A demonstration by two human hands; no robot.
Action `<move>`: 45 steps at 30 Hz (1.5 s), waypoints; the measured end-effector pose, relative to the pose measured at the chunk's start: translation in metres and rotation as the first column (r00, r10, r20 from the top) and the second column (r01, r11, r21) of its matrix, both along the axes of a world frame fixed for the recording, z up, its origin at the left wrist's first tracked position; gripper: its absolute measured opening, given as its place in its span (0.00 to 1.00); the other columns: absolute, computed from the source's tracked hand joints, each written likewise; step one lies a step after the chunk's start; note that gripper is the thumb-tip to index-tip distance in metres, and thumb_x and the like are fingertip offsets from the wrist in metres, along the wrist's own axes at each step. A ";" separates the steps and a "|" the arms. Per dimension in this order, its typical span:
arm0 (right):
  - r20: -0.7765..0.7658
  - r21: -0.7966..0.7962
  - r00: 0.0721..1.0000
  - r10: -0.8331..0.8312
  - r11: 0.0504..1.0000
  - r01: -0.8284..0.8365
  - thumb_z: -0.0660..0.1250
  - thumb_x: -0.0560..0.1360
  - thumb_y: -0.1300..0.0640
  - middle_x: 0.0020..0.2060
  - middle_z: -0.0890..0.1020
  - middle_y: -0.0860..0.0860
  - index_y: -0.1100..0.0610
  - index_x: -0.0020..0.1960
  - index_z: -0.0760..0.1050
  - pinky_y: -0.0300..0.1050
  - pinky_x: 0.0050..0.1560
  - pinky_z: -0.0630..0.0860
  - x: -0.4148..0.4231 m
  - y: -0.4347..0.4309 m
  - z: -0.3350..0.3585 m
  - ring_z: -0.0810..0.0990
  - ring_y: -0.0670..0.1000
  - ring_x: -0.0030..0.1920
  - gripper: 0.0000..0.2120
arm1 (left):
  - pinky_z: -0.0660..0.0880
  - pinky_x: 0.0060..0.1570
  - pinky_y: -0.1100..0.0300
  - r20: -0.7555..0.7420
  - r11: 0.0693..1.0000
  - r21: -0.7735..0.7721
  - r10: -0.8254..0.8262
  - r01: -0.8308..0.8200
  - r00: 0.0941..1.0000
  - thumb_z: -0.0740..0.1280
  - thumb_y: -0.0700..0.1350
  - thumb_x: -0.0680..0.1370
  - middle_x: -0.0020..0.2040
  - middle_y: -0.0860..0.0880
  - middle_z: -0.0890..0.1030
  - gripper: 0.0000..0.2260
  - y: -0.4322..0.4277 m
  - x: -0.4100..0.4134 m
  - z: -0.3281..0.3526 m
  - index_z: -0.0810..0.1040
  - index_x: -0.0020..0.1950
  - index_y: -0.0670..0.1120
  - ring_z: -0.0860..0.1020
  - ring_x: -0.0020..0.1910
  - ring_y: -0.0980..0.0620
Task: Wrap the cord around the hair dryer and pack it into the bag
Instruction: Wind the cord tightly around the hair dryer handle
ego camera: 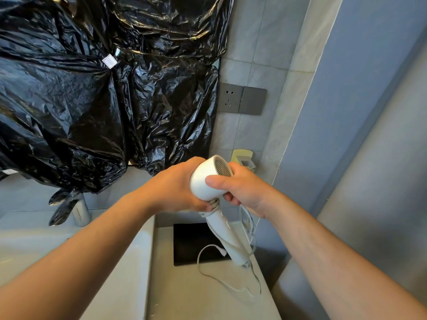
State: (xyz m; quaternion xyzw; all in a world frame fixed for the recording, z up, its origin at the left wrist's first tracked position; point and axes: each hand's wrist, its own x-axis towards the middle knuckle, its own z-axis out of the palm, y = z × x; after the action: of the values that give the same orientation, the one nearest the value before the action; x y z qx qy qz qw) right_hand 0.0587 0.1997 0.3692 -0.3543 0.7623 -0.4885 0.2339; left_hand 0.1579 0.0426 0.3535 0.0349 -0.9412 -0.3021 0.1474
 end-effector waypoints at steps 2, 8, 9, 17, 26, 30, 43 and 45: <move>-0.023 0.061 1.000 0.014 0.998 -0.013 0.73 0.60 0.39 0.41 0.77 0.51 0.50 0.55 0.74 0.41 0.28 0.66 0.000 -0.003 0.003 0.71 0.48 0.33 0.27 | 0.79 0.50 0.48 -0.047 1.000 0.002 0.010 -0.010 0.999 0.79 0.58 0.58 0.53 0.60 0.79 0.35 -0.001 0.000 -0.004 0.69 0.62 0.62 0.79 0.51 0.56; -0.088 0.151 0.994 0.059 0.987 -0.046 0.71 0.69 0.43 0.34 0.76 0.42 0.49 0.53 0.76 0.35 0.26 0.67 -0.005 -0.008 0.008 0.72 0.39 0.25 0.17 | 0.78 0.49 0.46 -0.090 0.994 -0.005 0.105 -0.106 0.990 0.77 0.60 0.59 0.53 0.60 0.78 0.32 -0.002 -0.002 -0.016 0.68 0.60 0.63 0.78 0.51 0.55; -0.088 0.152 0.994 0.066 0.987 -0.052 0.70 0.71 0.45 0.32 0.76 0.42 0.49 0.52 0.77 0.33 0.25 0.66 -0.005 -0.008 0.008 0.72 0.38 0.23 0.13 | 0.78 0.50 0.47 -0.082 0.993 0.019 0.114 -0.113 0.990 0.76 0.61 0.59 0.55 0.60 0.77 0.35 -0.002 -0.002 -0.020 0.67 0.62 0.63 0.78 0.52 0.54; 0.009 0.155 1.000 0.006 0.988 -0.008 0.68 0.74 0.46 0.27 0.74 0.41 0.49 0.45 0.74 0.38 0.28 0.62 -0.013 -0.014 -0.006 0.70 0.40 0.24 0.08 | 0.77 0.54 0.50 -0.096 0.990 0.024 0.139 -0.138 0.986 0.81 0.58 0.56 0.62 0.58 0.75 0.53 0.004 -0.010 -0.053 0.56 0.75 0.63 0.75 0.58 0.54; 0.077 0.140 0.983 0.168 0.974 -0.178 0.69 0.75 0.51 0.40 0.79 0.45 0.49 0.44 0.75 0.35 0.34 0.74 -0.051 -0.010 -0.050 0.78 0.39 0.35 0.03 | 0.78 0.53 0.52 -0.044 0.963 0.088 0.259 -0.254 0.965 0.78 0.61 0.54 0.59 0.62 0.76 0.45 0.011 -0.036 -0.098 0.64 0.68 0.65 0.77 0.56 0.57; 0.056 0.108 0.981 0.185 0.976 -0.190 0.70 0.73 0.52 0.39 0.79 0.44 0.49 0.46 0.76 0.29 0.28 0.71 -0.065 -0.008 -0.093 0.78 0.34 0.32 0.04 | 0.77 0.49 0.57 -0.067 0.948 0.054 0.318 -0.315 0.946 0.79 0.59 0.55 0.50 0.70 0.75 0.43 0.021 -0.042 -0.138 0.60 0.65 0.70 0.77 0.50 0.60; -0.105 -0.015 0.987 0.125 0.992 -0.127 0.71 0.68 0.40 0.35 0.76 0.49 0.52 0.53 0.75 0.40 0.25 0.64 -0.043 0.000 -0.212 0.71 0.50 0.33 0.21 | 0.78 0.49 0.51 -0.252 0.916 0.095 0.400 -0.389 0.881 0.81 0.55 0.58 0.51 0.68 0.76 0.41 0.040 -0.018 -0.247 0.60 0.61 0.71 0.77 0.52 0.56; -0.126 -0.034 0.983 0.131 0.990 -0.136 0.71 0.64 0.35 0.36 0.75 0.54 0.56 0.51 0.76 0.42 0.25 0.63 -0.036 0.002 -0.224 0.70 0.53 0.34 0.28 | 0.78 0.48 0.50 -0.286 0.915 0.116 0.404 -0.386 0.869 0.81 0.54 0.58 0.50 0.68 0.76 0.40 0.044 -0.013 -0.259 0.61 0.61 0.72 0.77 0.51 0.59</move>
State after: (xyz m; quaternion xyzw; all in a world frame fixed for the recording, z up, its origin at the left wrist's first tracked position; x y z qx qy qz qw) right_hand 0.0222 0.2022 0.1454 -0.4392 0.7392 -0.4651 0.2108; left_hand 0.1453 0.0862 0.0949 0.1836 -0.8712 -0.2932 0.3482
